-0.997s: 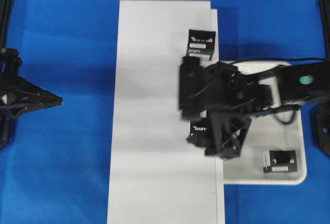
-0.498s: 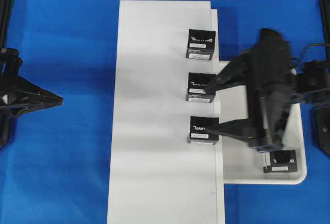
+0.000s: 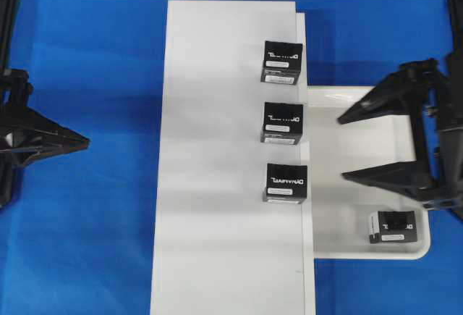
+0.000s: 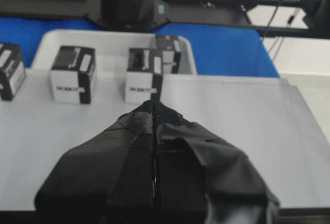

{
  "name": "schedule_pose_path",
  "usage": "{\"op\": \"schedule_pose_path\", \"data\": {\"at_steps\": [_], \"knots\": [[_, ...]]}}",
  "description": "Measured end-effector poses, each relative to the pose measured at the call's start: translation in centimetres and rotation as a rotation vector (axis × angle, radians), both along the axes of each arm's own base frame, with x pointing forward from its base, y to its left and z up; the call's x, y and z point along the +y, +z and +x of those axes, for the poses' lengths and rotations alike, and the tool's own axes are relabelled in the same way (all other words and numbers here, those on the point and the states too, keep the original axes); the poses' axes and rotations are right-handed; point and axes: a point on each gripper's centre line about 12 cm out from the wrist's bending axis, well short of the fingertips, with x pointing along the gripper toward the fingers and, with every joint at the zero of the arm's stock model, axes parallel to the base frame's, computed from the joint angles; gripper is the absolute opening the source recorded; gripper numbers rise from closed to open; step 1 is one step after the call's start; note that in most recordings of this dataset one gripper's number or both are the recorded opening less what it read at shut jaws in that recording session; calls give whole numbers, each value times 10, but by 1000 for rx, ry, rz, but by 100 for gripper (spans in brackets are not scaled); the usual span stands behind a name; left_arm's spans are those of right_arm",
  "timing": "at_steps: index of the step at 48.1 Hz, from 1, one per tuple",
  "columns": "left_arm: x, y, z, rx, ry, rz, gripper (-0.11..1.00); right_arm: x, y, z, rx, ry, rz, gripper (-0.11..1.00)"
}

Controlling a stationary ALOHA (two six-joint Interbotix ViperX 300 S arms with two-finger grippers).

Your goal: Place the box from the white plastic tray onto the white base.

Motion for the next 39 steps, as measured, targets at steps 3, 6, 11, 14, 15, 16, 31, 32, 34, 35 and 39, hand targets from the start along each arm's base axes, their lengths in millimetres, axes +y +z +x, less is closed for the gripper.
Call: {"op": "schedule_pose_path", "data": {"at_steps": [3, 6, 11, 14, 15, 16, 31, 32, 34, 35, 39], "knots": [[0, 1, 0, -1, 1, -14, -7, -1, 2, -9, -23, 0, 2, 98], [0, 0, 0, 1, 2, -24, -7, -1, 1, -17, -35, -1, 5, 98], [0, 0, 0, 2, 2, -29, -7, -2, -1, -30, -57, -1, 5, 98], [0, 0, 1, 3, 2, -29, -7, -3, -3, -37, -73, 0, 7, 98], [0, 0, 0, 2, 2, -27, -7, -3, -3, -40, -86, 0, 8, 98], [0, 0, 0, 2, 2, -29, -7, -3, -3, -43, -92, 0, 6, 98], [-1, 2, -2, -8, -1, -25, -7, -5, -7, -66, -182, 1, 14, 98], [-1, 2, -2, -8, -1, -22, -7, -5, -8, -67, -182, 0, 16, 98], [-1, 2, -2, -8, -6, -20, -7, -5, -9, -68, -184, 1, 14, 98], [-2, 3, -2, -10, -9, -19, -7, -5, -9, -69, -186, 0, 16, 98], [-3, 3, -2, -9, -14, -21, -7, -5, -12, -70, -184, 1, 14, 98]]}}
